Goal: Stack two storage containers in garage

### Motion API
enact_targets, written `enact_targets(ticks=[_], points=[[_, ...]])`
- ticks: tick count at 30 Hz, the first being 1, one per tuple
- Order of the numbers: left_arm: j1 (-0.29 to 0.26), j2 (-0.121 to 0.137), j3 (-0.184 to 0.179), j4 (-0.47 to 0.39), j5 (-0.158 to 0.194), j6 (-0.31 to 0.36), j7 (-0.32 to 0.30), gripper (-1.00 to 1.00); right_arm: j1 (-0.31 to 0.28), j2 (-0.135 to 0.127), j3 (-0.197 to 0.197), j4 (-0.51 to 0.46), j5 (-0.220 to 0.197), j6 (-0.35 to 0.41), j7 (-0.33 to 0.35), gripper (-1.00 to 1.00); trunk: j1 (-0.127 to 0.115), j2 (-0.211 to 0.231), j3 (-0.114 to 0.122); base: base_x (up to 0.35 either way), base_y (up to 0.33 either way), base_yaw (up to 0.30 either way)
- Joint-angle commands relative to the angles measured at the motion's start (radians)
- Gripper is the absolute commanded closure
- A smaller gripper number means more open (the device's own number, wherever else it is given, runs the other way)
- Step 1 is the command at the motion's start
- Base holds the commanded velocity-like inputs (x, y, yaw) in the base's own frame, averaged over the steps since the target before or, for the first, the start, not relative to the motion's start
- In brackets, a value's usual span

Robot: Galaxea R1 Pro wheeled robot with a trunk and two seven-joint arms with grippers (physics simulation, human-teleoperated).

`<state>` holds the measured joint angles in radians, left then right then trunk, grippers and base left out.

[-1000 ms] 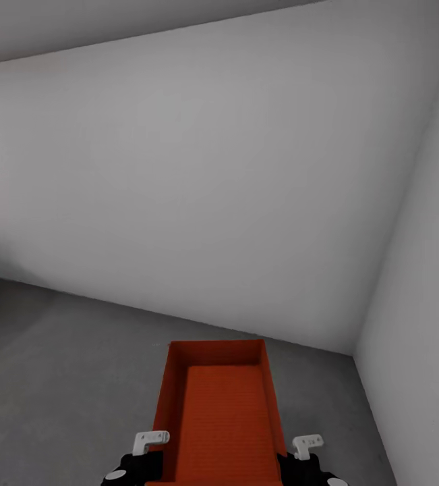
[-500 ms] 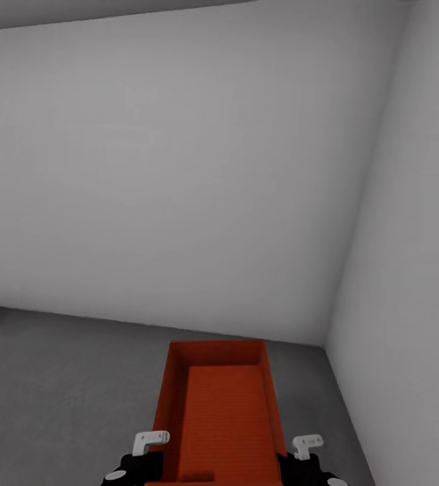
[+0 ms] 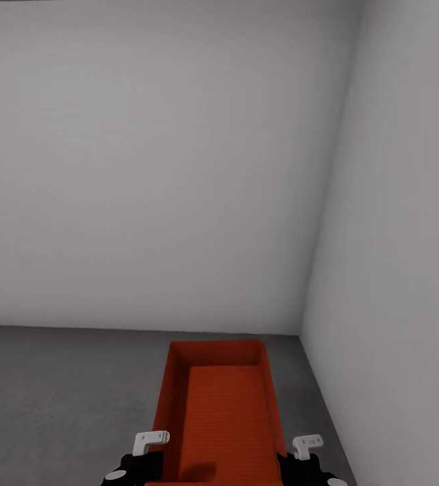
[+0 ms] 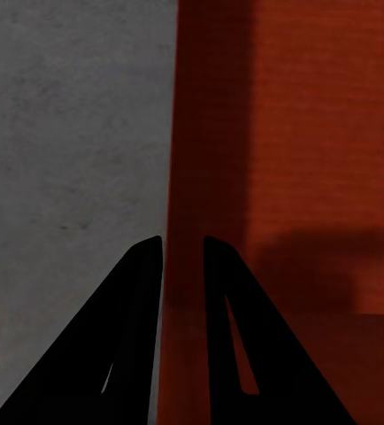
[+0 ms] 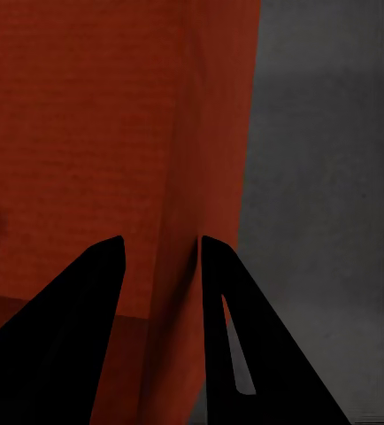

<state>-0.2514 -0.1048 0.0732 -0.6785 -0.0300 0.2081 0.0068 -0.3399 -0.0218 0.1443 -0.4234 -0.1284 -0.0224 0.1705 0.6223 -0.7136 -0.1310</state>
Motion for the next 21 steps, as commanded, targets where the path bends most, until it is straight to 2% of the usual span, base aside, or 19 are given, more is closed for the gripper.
enact_targets(ticks=[1, 7, 21], points=[[0.0, -0.001, -0.003, -0.079, -0.004, -0.059, 0.005, 1.0, -0.001, -0.002, 0.015, 0.006, -0.002, -0.002, -0.002, 1.0, 0.0, -0.001, -0.003, 0.0, 0.0, -0.237], [-0.001, -0.001, -0.003, -0.079, -0.004, -0.059, 0.005, 1.0, -0.001, -0.002, 0.015, 0.005, -0.002, -0.002, -0.002, 1.0, 0.0, -0.001, -0.008, 0.062, 0.0, -0.191], [0.0, -0.001, -0.003, -0.078, -0.004, -0.057, 0.005, 1.0, -0.001, -0.003, 0.015, 0.005, -0.002, -0.002, -0.002, 1.0, 0.0, -0.001, -0.009, 0.31, 0.0, -0.011]])
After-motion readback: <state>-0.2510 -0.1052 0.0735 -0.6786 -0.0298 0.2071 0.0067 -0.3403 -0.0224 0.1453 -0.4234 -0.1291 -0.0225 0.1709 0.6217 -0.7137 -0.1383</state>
